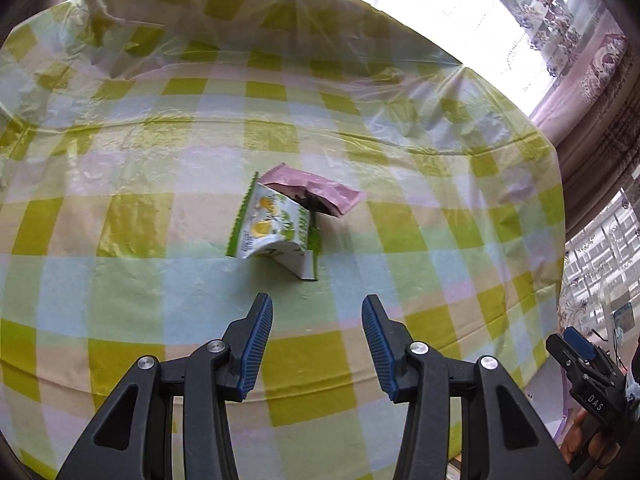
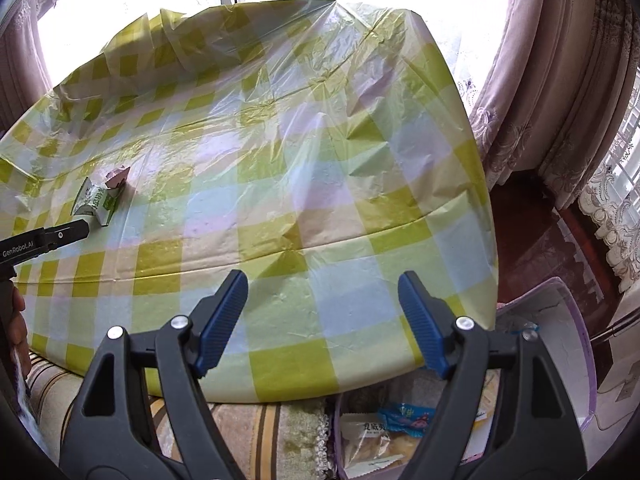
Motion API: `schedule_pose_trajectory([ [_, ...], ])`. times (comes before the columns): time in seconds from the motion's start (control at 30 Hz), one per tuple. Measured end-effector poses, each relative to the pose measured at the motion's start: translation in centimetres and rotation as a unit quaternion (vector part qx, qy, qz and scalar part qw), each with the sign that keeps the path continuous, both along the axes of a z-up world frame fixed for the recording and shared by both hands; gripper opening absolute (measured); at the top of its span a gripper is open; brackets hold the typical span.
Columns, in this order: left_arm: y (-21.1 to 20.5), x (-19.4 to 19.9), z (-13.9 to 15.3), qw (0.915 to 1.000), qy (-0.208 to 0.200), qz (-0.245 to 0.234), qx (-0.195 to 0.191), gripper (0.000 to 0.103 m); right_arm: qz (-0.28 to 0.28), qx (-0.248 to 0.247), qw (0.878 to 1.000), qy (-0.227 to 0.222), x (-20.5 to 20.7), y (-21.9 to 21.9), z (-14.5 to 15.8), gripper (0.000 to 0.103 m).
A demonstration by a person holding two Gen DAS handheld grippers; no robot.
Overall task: Organize snacks
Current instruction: 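Move both open grippers back to the last snacks on the table, then grasp the green lemon packet with the left gripper while right grasps the pink bar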
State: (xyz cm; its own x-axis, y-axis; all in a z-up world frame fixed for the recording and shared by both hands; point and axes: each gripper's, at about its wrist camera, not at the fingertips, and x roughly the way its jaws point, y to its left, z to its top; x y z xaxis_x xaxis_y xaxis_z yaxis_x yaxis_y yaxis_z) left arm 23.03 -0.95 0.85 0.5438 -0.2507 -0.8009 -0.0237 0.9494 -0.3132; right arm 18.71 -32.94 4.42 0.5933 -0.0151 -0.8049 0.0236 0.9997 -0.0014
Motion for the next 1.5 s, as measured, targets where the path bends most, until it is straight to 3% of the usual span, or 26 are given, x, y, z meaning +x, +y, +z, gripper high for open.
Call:
schedule_pose_trajectory([
  [0.17, 2.6, 0.9, -0.3, 0.9993, -0.006, 0.034, -0.013, 0.059, 0.014, 0.007, 1.000, -0.005, 1.2, 1.8, 0.1, 0.080],
  [0.3, 2.4, 2.5, -0.6, 0.9994, -0.008, 0.029, -0.018, 0.059, 0.025, 0.014, 1.000, -0.010, 2.1, 3.3, 0.3, 0.081],
  [0.63, 1.0, 5.2, -1.9, 0.9999, -0.013, -0.001, 0.012, 0.059, 0.046, 0.025, 0.998, -0.025, 4.4, 6.8, 1.0, 0.082],
  [0.67, 0.9, 5.3, -1.9, 0.9997, -0.017, -0.005, 0.017, 0.057, 0.047, 0.025, 0.998, -0.027, 4.7, 7.2, 1.1, 0.082],
  [0.77, 0.6, 5.4, -2.1, 0.9990, -0.023, -0.013, 0.035, 0.040, 0.052, 0.027, 0.998, -0.031, 5.7, 8.5, 1.3, 0.083],
  [0.93, 0.9, 5.1, -2.1, 0.9988, -0.029, -0.018, 0.037, 0.038, 0.066, 0.031, 0.997, -0.035, 7.4, 11.2, 1.1, 0.084],
  [1.5, 7.5, 2.2, -2.0, 0.9952, -0.036, 0.088, 0.022, 0.037, 0.166, -0.026, 0.986, -0.018, 12.4, 22.1, -2.6, 0.085],
])
